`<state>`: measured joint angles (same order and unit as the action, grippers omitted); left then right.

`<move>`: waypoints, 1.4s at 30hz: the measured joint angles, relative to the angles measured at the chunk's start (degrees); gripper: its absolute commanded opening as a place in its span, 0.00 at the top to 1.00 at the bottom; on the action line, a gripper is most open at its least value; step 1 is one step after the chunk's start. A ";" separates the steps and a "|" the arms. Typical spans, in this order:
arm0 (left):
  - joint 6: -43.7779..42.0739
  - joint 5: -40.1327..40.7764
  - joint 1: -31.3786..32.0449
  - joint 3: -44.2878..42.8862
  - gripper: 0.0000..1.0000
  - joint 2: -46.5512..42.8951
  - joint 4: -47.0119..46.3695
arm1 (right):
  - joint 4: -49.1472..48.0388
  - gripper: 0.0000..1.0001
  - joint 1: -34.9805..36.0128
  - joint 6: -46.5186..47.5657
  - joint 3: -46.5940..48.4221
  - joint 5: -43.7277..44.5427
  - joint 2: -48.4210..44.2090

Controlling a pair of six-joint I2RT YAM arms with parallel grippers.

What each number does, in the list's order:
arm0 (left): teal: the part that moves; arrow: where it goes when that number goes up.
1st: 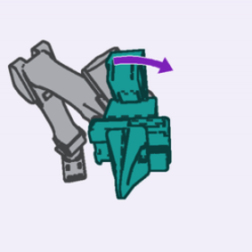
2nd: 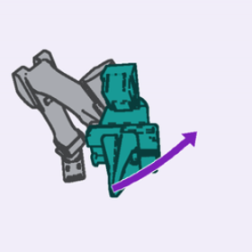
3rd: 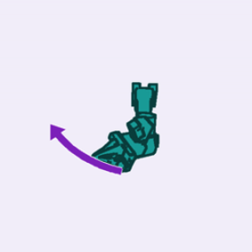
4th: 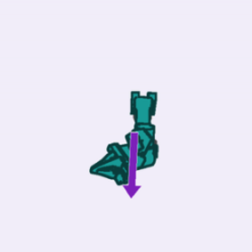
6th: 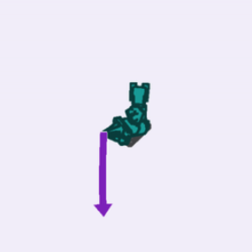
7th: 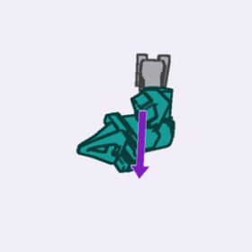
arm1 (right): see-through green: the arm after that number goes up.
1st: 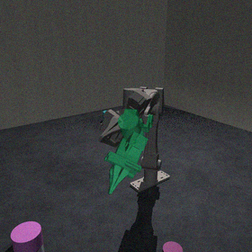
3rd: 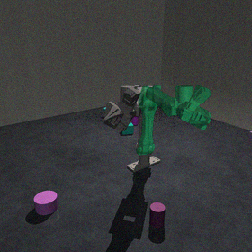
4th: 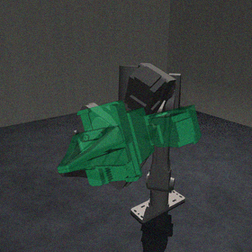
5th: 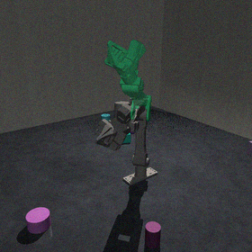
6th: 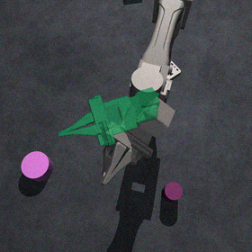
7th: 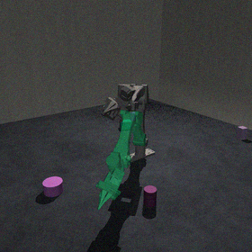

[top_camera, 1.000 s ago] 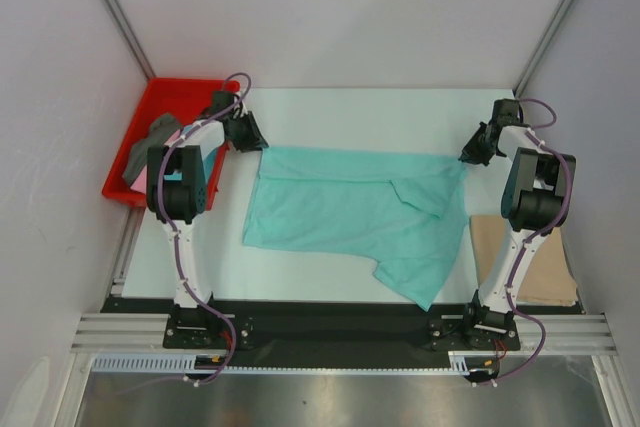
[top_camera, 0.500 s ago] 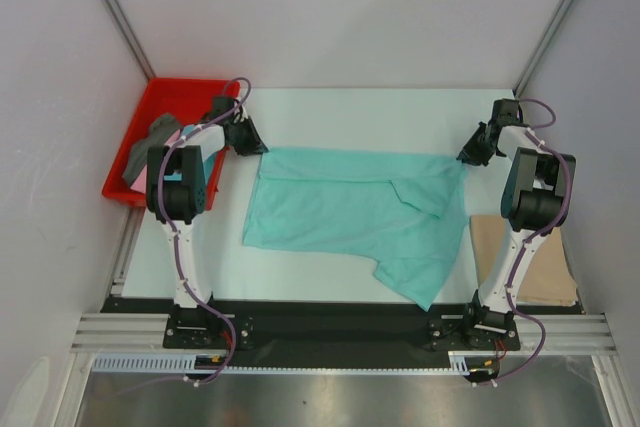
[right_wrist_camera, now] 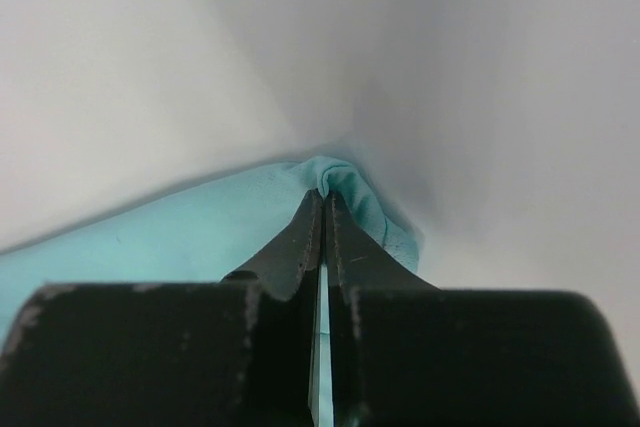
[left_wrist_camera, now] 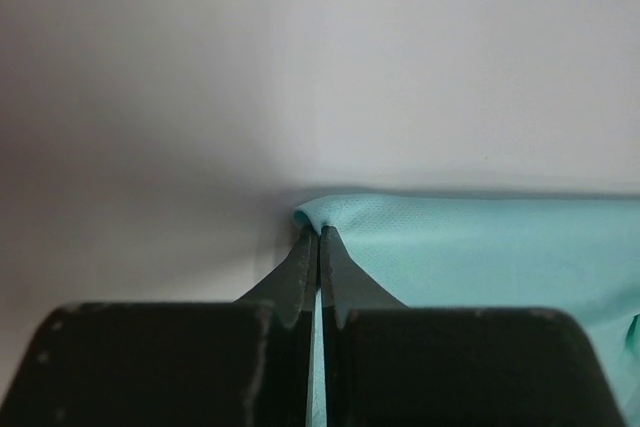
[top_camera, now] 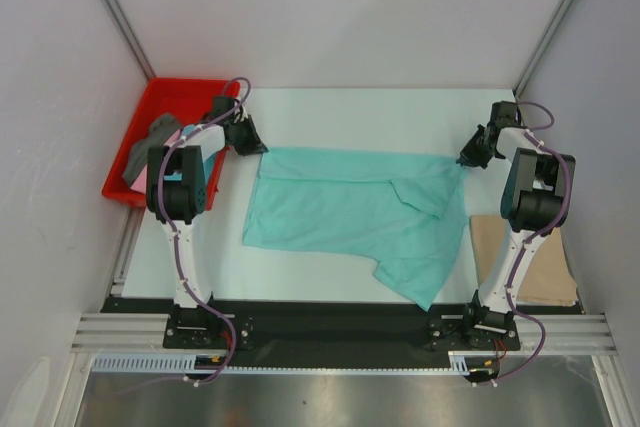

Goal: Fold and stack the t-shirts
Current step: Fold the tshirt

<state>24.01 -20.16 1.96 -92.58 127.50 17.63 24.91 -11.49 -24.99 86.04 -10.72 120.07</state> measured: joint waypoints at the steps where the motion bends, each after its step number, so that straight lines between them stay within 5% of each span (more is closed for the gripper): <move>1: 0.02 0.00 0.00 0.00 1.00 0.00 -0.17 | 0.00 1.00 0.00 0.00 0.00 0.20 -0.07; 16: 2.12 -0.22 -0.02 0.02 1.00 -2.25 -4.33 | 0.09 1.00 0.04 0.00 0.00 1.20 -0.09; 20: 3.37 -1.27 -0.39 0.02 0.75 -2.25 -5.35 | 0.07 0.99 0.02 0.02 0.00 1.22 -0.09; 24: 3.98 -1.31 -0.92 0.37 0.68 -2.25 -6.67 | 0.07 0.92 0.02 0.04 0.00 1.18 -0.09; 30: 3.98 -1.55 -1.05 2.95 0.59 -2.25 -6.86 | 0.04 0.92 0.02 0.02 0.00 0.92 -0.09; 38: 3.41 -0.96 -0.63 3.02 0.55 -2.25 -6.25 | 0.04 0.93 0.02 0.02 0.00 0.37 -0.09; 42: 3.34 -1.01 -0.52 1.73 0.63 -1.60 -5.73 | 0.02 0.94 0.02 0.02 0.00 0.13 -0.09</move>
<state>27.35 -21.17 1.43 -90.85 125.91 11.90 24.93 -11.46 -24.97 86.04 -10.59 119.98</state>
